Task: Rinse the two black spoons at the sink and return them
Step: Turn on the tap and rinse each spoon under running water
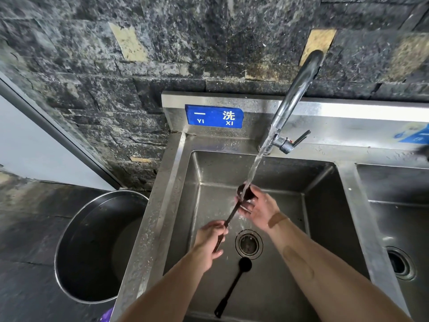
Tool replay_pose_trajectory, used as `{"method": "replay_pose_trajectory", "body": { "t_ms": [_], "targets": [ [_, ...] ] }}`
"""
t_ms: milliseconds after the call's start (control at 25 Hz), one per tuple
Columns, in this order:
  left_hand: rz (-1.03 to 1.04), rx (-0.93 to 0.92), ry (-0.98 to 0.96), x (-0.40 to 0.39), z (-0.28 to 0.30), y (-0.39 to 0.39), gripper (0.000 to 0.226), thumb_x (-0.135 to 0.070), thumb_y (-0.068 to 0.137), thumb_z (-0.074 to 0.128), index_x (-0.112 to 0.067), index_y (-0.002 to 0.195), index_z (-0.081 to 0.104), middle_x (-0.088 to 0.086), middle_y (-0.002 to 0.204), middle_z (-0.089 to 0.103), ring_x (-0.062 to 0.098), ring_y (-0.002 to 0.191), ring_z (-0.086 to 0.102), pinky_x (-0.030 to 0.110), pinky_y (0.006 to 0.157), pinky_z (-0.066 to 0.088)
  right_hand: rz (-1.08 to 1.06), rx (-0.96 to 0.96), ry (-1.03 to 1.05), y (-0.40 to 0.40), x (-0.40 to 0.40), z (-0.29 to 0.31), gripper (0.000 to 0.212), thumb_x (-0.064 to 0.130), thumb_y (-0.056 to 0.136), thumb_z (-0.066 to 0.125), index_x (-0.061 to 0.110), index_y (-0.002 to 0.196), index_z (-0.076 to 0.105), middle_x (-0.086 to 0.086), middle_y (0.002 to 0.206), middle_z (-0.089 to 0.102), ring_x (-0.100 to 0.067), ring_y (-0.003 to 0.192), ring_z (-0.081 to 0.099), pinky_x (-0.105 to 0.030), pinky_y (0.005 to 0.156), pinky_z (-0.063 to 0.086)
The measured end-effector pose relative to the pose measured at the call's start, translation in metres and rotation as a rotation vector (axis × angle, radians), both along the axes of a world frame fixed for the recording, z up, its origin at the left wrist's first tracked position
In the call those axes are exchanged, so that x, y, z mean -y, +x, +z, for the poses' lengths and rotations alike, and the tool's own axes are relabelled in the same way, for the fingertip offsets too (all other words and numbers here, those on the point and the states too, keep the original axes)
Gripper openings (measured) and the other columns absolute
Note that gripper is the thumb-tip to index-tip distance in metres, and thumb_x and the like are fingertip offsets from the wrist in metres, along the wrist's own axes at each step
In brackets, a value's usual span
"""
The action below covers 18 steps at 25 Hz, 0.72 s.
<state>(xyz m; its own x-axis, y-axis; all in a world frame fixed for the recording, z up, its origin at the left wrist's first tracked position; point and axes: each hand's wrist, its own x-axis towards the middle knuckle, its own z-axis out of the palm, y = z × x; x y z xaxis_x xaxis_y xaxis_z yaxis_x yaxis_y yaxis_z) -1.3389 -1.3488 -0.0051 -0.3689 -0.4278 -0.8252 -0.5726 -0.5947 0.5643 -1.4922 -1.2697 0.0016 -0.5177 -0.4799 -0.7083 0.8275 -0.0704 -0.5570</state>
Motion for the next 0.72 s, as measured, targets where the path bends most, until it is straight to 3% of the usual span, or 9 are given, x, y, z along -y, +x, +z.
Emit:
{"method": "replay_pose_trajectory", "body": {
  "t_ms": [80, 240, 320, 440, 600, 720],
  "targets": [
    [0.039, -0.07, 0.044, 0.006, 0.01, -0.018, 0.019, -0.029, 0.093, 0.058, -0.02, 0.103, 0.071, 0.003, 0.093, 0.073, 0.016, 0.082, 0.063, 0.038, 0.084, 0.05, -0.011, -0.045, -0.006, -0.017, 0.002, 0.016, 0.021, 0.026, 0.099, 0.052, 0.013, 0.109, 0.065, -0.014, 0.107, 0.065, -0.029, 0.091, 0.065, -0.042, 0.083, 0.052],
    [0.041, -0.238, 0.087, 0.014, 0.028, -0.048, 0.044, -0.049, 0.1, 0.035, -0.017, 0.107, 0.066, 0.007, 0.107, 0.07, 0.021, 0.099, 0.066, 0.041, 0.091, 0.047, -0.036, -0.126, -0.01, -0.05, 0.005, 0.053, 0.018, 0.028, 0.099, 0.052, 0.017, 0.106, 0.064, -0.01, 0.101, 0.066, -0.027, 0.087, 0.066, -0.041, 0.08, 0.053],
    [0.045, -0.309, 0.102, 0.016, 0.037, -0.062, 0.051, -0.054, 0.099, 0.031, -0.018, 0.104, 0.066, 0.006, 0.11, 0.068, 0.023, 0.106, 0.063, 0.042, 0.096, 0.045, -0.061, -0.147, -0.027, -0.064, 0.006, 0.071, 0.021, 0.028, 0.099, 0.052, 0.019, 0.114, 0.064, -0.008, 0.102, 0.068, -0.025, 0.087, 0.068, -0.042, 0.084, 0.054],
    [0.033, -0.401, 0.124, 0.017, 0.052, -0.082, 0.06, -0.06, 0.097, 0.026, -0.018, 0.103, 0.068, 0.003, 0.106, 0.066, 0.02, 0.103, 0.061, 0.038, 0.089, 0.046, -0.074, -0.183, -0.042, -0.083, 0.002, 0.097, 0.022, 0.03, 0.099, 0.053, 0.017, 0.114, 0.063, -0.008, 0.109, 0.068, -0.024, 0.091, 0.068, -0.043, 0.096, 0.05],
    [0.003, -0.48, 0.136, 0.016, 0.068, -0.105, 0.063, -0.062, 0.096, 0.023, -0.018, 0.105, 0.066, 0.004, 0.11, 0.064, 0.02, 0.105, 0.058, 0.04, 0.091, 0.041, -0.078, -0.245, -0.061, -0.102, -0.004, 0.122, 0.033, 0.032, 0.1, 0.051, 0.014, 0.126, 0.06, -0.009, 0.12, 0.065, -0.024, 0.094, 0.067, -0.04, 0.087, 0.052],
    [-0.003, -0.499, 0.143, 0.014, 0.075, -0.116, 0.065, -0.062, 0.096, 0.025, -0.014, 0.11, 0.067, 0.009, 0.119, 0.062, 0.024, 0.115, 0.057, 0.041, 0.096, 0.041, -0.088, -0.269, -0.082, -0.109, -0.007, 0.131, 0.037, 0.03, 0.101, 0.049, 0.014, 0.134, 0.056, -0.011, 0.125, 0.064, -0.025, 0.096, 0.067, -0.043, 0.096, 0.051]
  ]
}}
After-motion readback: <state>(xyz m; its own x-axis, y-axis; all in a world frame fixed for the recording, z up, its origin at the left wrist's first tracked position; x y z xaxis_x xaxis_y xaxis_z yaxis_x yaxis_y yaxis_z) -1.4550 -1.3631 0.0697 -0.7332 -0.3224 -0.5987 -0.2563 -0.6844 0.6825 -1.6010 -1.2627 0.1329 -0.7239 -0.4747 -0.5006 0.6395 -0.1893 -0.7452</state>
